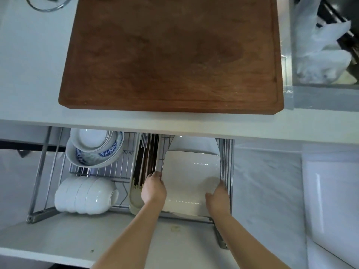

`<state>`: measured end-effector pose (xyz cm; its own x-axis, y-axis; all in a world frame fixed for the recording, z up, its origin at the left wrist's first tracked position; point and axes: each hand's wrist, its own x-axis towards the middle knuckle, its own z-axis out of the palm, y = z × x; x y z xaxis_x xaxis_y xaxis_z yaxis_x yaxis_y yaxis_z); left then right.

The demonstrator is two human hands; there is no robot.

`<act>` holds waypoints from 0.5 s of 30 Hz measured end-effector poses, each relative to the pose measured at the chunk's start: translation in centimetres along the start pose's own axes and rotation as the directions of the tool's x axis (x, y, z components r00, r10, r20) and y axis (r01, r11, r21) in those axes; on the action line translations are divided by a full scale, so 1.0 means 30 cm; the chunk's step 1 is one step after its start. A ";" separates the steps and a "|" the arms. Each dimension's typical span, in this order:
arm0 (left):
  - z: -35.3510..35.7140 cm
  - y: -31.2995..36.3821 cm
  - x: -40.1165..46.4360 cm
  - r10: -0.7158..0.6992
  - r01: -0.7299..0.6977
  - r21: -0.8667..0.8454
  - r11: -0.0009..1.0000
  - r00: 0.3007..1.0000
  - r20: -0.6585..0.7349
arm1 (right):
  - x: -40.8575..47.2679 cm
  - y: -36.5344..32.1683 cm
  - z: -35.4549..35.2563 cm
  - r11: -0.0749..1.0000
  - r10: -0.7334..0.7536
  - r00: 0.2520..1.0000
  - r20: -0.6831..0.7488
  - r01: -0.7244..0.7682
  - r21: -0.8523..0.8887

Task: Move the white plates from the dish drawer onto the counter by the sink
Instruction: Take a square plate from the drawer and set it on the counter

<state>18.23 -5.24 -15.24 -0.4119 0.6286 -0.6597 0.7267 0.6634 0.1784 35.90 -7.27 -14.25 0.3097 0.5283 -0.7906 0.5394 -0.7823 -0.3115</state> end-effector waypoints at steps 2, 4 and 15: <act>-0.021 -0.002 -0.013 -0.017 0.017 -0.026 1.000 1.000 -0.010 | -0.020 -0.002 -0.008 1.000 0.000 1.000 -0.009 0.001 0.023; -0.050 -0.004 -0.030 -0.025 0.024 -0.051 0.998 1.000 -0.018 | -0.043 -0.007 -0.022 0.999 -0.013 1.000 -0.019 0.014 0.032; -0.219 0.015 -0.231 0.081 -0.091 -0.189 0.978 0.995 -0.058 | -0.249 -0.004 -0.214 0.959 -0.085 0.989 -0.117 0.114 0.261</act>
<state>17.79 -6.62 -5.80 -0.3824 0.7029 -0.5998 0.6443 0.6681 0.3722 38.55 -8.98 -4.92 0.3521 0.6281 -0.6939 0.3481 -0.7761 -0.5259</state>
